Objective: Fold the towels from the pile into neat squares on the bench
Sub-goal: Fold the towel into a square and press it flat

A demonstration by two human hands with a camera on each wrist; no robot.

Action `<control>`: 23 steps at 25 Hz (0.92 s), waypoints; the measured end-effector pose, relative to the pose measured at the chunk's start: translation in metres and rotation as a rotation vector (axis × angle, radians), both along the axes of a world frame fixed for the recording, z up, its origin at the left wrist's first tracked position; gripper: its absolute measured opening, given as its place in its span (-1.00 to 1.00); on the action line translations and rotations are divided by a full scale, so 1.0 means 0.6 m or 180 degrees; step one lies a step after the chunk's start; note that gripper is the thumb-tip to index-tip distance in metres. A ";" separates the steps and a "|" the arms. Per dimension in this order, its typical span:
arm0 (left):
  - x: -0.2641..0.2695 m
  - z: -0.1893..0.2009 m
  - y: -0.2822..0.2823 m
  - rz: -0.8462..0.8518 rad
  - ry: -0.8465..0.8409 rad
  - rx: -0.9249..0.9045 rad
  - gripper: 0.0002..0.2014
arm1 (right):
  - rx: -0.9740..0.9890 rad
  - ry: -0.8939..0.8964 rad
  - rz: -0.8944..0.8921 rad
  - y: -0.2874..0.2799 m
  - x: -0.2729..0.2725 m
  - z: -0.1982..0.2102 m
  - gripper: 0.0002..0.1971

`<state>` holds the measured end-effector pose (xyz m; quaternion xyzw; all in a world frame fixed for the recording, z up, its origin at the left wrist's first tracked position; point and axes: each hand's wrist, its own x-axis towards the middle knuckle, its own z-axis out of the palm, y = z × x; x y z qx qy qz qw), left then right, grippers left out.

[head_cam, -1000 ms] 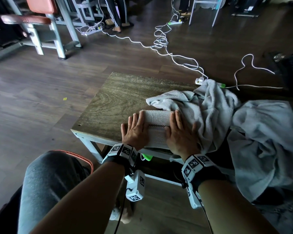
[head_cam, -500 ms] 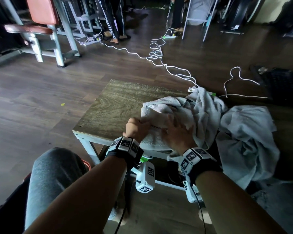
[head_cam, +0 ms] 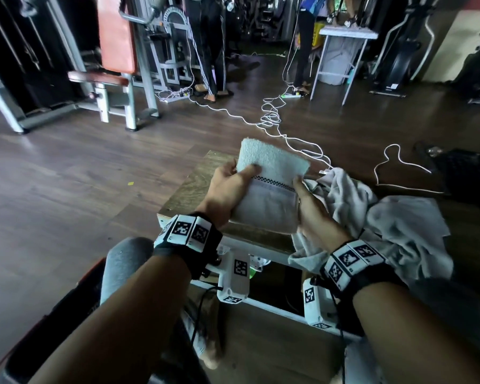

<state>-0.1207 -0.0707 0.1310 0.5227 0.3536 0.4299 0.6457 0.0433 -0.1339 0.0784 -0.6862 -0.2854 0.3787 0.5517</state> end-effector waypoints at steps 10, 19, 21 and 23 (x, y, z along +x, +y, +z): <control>-0.133 0.007 -0.019 0.1274 0.0451 0.0159 -0.40 | 0.0355 -0.0236 0.0461 0.006 -0.140 0.089 -0.51; -0.338 -0.022 -0.045 0.2561 0.0809 -0.0091 -0.71 | 0.0215 -0.0648 0.1740 0.084 -0.330 0.076 -0.68; -0.389 -0.037 -0.057 0.2878 0.0920 -0.0230 -0.77 | 0.0200 -0.0610 0.2026 0.093 -0.386 0.066 -0.64; -0.436 -0.057 -0.074 0.3111 0.1039 -0.0345 -0.79 | 0.0208 -0.0669 0.2259 0.099 -0.442 0.053 -0.65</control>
